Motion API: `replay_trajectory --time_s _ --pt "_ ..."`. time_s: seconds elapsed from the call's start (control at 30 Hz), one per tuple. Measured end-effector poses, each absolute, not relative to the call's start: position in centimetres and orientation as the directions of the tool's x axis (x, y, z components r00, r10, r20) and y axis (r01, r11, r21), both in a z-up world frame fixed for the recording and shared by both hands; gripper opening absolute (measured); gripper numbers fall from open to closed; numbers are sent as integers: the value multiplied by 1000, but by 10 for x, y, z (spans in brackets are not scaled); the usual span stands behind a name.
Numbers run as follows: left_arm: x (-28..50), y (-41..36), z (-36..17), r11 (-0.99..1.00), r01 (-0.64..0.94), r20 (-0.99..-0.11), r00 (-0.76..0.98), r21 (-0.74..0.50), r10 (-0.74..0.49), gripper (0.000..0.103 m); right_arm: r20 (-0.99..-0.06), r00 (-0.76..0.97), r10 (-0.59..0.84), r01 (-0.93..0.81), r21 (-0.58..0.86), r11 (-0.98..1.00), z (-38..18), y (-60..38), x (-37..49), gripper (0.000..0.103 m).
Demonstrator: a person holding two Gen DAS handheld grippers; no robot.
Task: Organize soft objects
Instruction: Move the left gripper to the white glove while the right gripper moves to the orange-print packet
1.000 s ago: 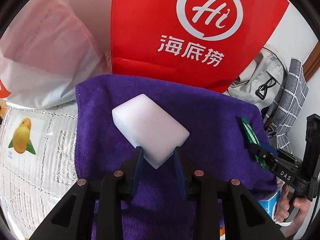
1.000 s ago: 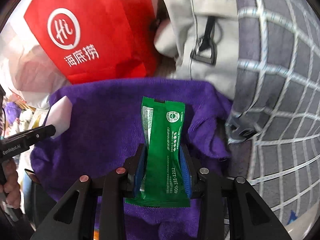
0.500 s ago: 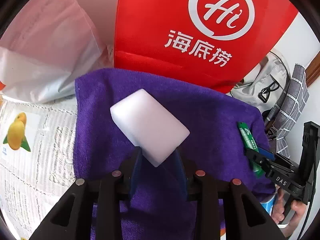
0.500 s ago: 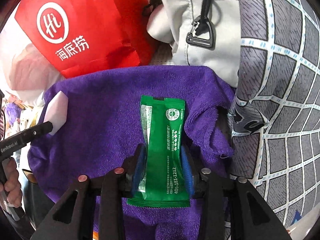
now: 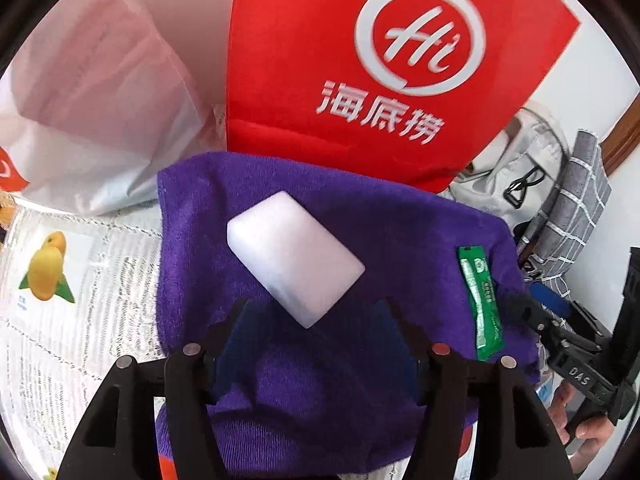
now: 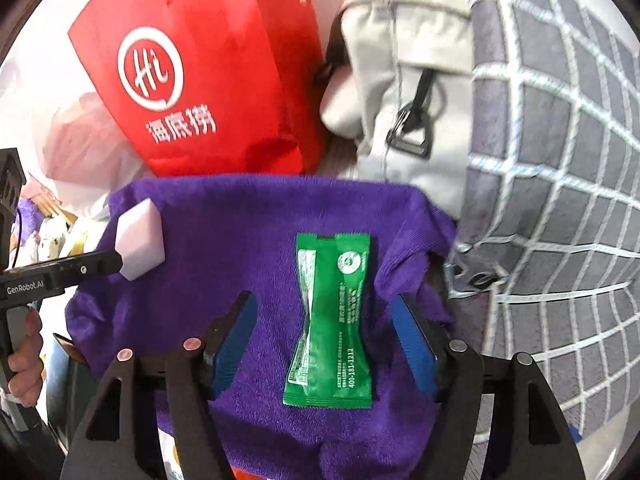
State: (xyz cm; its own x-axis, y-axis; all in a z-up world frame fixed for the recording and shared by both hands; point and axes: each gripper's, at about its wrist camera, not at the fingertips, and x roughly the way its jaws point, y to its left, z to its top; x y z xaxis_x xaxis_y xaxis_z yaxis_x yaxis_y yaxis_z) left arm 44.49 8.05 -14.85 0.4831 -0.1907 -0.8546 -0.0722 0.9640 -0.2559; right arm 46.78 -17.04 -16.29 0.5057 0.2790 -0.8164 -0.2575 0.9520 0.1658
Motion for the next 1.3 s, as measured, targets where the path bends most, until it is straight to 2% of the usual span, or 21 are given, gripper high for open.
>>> replay_trajectory --time_s 0.17,0.23,0.33,0.6,0.93,1.17,1.23,1.3 --pt "420 70 -114 978 -54 -815 563 -201 -136 62 -751 609 256 -253 122 960 -120 -176 439 70" --pt "403 70 -103 978 -49 -793 595 -201 -134 62 -728 630 270 -243 146 959 -109 -182 423 70" --pt "376 69 -93 978 -16 -782 603 -208 -156 62 -755 559 343 -271 224 936 -105 -188 399 70" --pt "290 78 -89 966 -7 -792 574 -259 -208 62 -791 535 297 -213 214 953 -109 -208 298 68" --pt "200 70 -97 964 -12 -787 580 -267 -211 62 -822 507 257 -190 184 964 -131 -221 183 68" --pt "158 60 -119 962 -18 -797 565 -271 -214 62 -871 436 225 -179 161 971 -190 -211 152 69" --pt "147 60 -126 964 -24 -806 554 -266 -208 62 -874 430 225 -174 164 971 -200 -207 150 72" --pt "139 62 -131 965 -32 -809 552 -261 -201 62 -858 464 220 -167 159 973 -202 -203 146 80"
